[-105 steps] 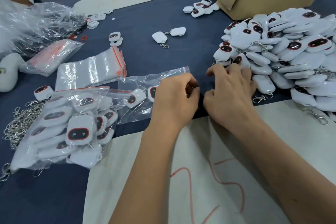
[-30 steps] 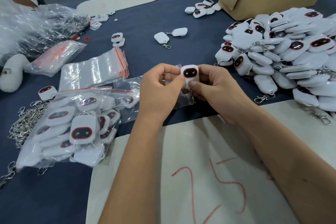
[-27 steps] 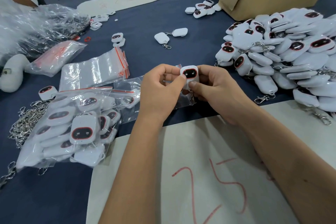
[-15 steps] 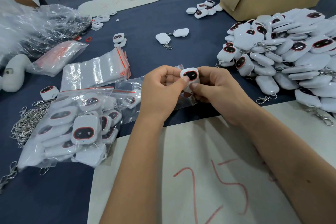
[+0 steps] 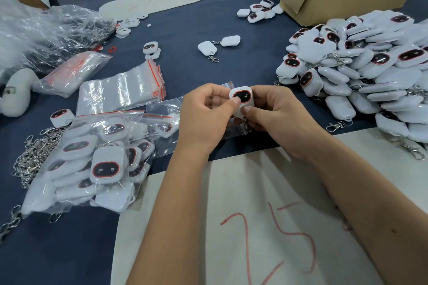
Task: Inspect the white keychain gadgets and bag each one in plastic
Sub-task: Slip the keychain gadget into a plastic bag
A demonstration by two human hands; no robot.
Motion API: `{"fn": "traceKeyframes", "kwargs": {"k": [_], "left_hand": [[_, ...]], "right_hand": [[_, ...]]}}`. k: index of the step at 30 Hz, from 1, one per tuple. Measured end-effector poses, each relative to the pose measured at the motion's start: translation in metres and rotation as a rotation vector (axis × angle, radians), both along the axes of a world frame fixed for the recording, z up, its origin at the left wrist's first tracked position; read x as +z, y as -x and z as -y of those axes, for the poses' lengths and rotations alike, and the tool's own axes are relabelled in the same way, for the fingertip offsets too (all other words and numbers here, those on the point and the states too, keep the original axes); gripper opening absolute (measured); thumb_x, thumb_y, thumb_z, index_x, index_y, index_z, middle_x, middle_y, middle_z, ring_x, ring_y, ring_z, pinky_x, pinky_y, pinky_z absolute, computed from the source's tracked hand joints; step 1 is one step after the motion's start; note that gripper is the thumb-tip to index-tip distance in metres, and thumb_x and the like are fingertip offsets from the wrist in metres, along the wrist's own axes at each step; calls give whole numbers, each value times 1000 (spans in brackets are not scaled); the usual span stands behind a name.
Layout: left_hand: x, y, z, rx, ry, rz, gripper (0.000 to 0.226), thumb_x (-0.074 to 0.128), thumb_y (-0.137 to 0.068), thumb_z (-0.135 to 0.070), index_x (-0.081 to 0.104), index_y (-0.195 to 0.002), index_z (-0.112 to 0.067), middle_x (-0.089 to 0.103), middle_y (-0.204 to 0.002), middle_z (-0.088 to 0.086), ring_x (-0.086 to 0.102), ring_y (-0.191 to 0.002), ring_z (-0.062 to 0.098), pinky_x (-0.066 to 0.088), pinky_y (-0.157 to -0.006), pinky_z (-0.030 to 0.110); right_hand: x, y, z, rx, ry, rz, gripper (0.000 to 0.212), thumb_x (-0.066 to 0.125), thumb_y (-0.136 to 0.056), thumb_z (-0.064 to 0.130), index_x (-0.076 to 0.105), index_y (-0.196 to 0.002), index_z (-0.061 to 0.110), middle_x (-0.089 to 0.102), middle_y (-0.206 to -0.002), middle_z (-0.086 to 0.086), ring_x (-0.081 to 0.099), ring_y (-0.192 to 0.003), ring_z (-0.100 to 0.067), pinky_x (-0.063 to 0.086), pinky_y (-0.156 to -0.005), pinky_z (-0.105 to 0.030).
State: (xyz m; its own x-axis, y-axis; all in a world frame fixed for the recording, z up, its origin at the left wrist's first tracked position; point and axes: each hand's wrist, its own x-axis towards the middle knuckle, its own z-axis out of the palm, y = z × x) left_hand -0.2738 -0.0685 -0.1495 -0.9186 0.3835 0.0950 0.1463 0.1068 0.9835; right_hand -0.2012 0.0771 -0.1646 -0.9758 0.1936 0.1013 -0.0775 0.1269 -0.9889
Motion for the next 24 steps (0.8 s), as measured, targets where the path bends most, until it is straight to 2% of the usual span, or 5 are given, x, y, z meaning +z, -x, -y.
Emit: {"fn": "traceKeyframes", "kwargs": {"k": [3, 7, 14, 18, 24], "left_hand": [[1, -1, 0, 2, 4, 1, 6, 77, -90, -11, 75, -93, -7, 76, -83, 13, 74, -77, 30, 59, -64, 36], [1, -1, 1, 5, 8, 4, 5, 77, -90, -10, 75, -93, -7, 75, -83, 14, 74, -80, 36, 62, -67, 42], [2, -1, 2, 2, 18, 22, 2, 76, -90, -9, 74, -92, -8, 75, -82, 12, 72, -71, 25, 64, -69, 46], [3, -1, 1, 2, 21, 62, 1, 75, -90, -6, 74, -90, -6, 76, -84, 16, 74, -82, 37, 63, -76, 57], [4, -2, 0, 20, 31, 74, 1, 74, -90, -4, 73, -90, -5, 74, -85, 20, 73, -86, 42, 61, -79, 61]], "right_hand": [[0, 0, 0, -2, 2, -2, 22, 59, -99, 12, 75, -110, 21, 79, -88, 0, 65, -73, -2, 50, -64, -15], [-1, 0, 1, -10, -12, -2, 22, 59, -99, 10, 75, -109, 20, 78, -86, -1, 64, -72, -4, 49, -64, -15], [2, -1, 2, -13, 49, 13, 17, 60, -104, 14, 76, -108, 19, 69, -83, -8, 54, -65, -6, 44, -57, -15], [3, -1, 2, -30, 22, 34, 21, 56, -106, 11, 76, -110, 17, 64, -81, -8, 50, -65, -9, 41, -55, -16], [4, -2, 3, -21, 37, 37, 23, 53, -108, 10, 76, -110, 12, 64, -78, -2, 49, -63, -9, 40, -54, -16]]}}
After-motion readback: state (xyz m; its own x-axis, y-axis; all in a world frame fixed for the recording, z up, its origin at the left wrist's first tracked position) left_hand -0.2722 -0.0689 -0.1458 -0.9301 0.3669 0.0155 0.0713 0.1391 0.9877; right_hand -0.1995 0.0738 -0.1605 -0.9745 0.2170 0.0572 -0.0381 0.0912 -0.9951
